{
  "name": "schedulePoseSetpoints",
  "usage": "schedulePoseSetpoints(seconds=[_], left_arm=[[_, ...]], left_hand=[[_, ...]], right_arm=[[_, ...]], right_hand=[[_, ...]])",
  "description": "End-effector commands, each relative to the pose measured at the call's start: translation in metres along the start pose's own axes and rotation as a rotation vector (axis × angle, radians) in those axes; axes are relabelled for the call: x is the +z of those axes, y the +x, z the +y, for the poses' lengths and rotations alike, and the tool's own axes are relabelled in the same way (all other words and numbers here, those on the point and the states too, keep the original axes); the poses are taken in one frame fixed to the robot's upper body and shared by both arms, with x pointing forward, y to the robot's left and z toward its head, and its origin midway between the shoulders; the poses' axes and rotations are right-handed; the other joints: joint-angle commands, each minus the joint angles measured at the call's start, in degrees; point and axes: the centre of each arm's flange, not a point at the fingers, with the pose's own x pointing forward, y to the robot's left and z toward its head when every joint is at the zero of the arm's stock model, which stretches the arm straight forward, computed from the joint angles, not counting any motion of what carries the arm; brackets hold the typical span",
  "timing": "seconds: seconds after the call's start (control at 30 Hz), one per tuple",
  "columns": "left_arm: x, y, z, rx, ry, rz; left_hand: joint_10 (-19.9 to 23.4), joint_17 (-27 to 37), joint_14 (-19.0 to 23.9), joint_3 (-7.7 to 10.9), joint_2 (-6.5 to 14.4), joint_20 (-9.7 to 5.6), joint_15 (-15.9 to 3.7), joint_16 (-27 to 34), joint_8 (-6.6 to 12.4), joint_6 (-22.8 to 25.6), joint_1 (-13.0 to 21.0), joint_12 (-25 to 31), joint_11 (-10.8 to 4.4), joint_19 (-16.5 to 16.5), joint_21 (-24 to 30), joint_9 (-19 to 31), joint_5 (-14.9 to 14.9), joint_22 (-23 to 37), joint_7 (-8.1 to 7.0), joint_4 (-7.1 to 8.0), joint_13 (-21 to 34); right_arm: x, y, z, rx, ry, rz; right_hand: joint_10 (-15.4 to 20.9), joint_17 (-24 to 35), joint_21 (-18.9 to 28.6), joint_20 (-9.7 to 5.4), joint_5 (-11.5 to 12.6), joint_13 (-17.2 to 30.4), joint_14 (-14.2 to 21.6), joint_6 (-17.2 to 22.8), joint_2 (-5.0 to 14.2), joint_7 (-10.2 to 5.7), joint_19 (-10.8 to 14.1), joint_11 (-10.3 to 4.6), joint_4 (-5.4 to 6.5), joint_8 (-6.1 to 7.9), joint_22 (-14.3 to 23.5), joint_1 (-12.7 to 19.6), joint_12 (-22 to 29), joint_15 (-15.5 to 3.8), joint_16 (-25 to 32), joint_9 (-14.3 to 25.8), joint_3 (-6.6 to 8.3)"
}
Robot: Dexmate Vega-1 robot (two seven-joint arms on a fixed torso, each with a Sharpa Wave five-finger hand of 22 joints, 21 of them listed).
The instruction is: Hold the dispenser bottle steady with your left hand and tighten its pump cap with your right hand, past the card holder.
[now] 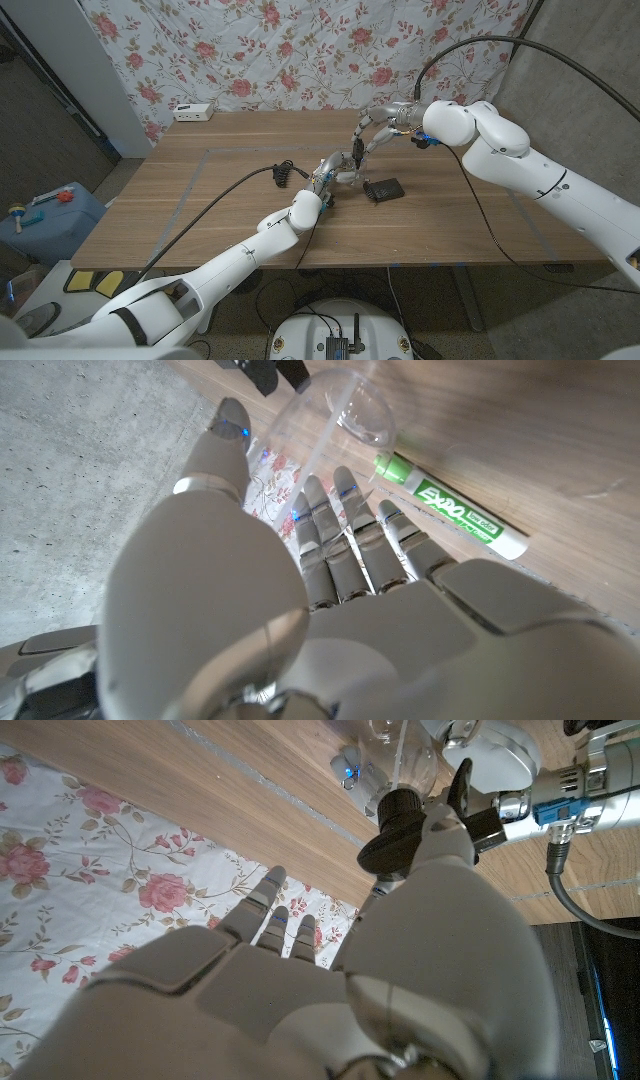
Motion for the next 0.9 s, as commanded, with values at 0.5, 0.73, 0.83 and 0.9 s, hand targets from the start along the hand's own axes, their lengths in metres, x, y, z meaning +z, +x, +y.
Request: schedulePoseSetpoints(seconds=[0.5,0.73,0.83,0.9], left_arm=[[-0.0018,0.0039,0.0047,0.007,-0.002,-0.004],[-0.0018,0.005,0.0052,0.008,-0.002,-0.003],[-0.0018,0.0057,0.0052,0.008,-0.002,-0.003],[-0.0017,0.0059,0.0051,0.009,-0.002,-0.003]], left_hand=[[0.89,0.03,0.82,8.29,10.33,-2.41,-3.18,0.08,0.23,11.45,-8.98,0.59,-0.23,0.04,0.34,0.11,-0.02,0.21,-0.44,8.29,-0.04],[1.14,-0.01,1.06,8.37,10.35,-2.32,-3.28,0.1,0.22,11.46,-9.08,0.67,-0.28,0.11,0.35,0.11,-0.02,0.2,-0.46,8.34,-0.06],[1.19,0.0,1.13,8.37,10.39,-2.26,-3.29,0.1,0.19,11.38,-9.24,0.68,-0.11,0.11,0.34,0.1,-0.03,0.2,-0.55,8.46,-0.06],[1.09,-0.02,1.15,8.36,10.37,-2.23,-3.15,0.07,0.18,11.37,-9.37,0.64,-0.17,0.11,0.33,0.1,-0.04,0.2,-0.62,8.52,-0.04]], right_arm=[[-0.005,0.0002,0.0044,0.041,0.054,0.082],[-0.0066,0.0007,0.0071,0.031,0.093,0.093],[-0.0062,0.0003,0.0096,0.024,0.11,0.098],[-0.0059,-0.0001,0.011,0.017,0.125,0.101]], right_hand=[[2.66,0.25,0.32,0.46,-1.19,0.07,1.96,2.38,-0.19,0.86,2.45,1.13,3.59,-0.45,0.19,-7.19,0.61,0.03,0.89,-0.14,-2.68],[4.59,0.33,0.46,0.3,-1.41,0.05,3.13,3.7,0.31,1.86,3.64,1.42,4.3,-0.31,0.18,-8.59,1.02,-0.26,1.27,-0.24,-3.05],[5.45,0.36,0.48,0.35,-1.52,0.05,3.68,4.07,0.43,2.07,4.04,1.47,4.55,-0.32,0.17,-9.12,1.22,-0.47,1.45,-0.28,-3.22],[6.23,0.36,0.55,0.27,-1.6,0.05,4.24,4.58,0.49,2.38,4.52,1.76,4.71,-0.24,0.17,-9.5,1.4,-0.62,1.62,-0.3,-3.36]])
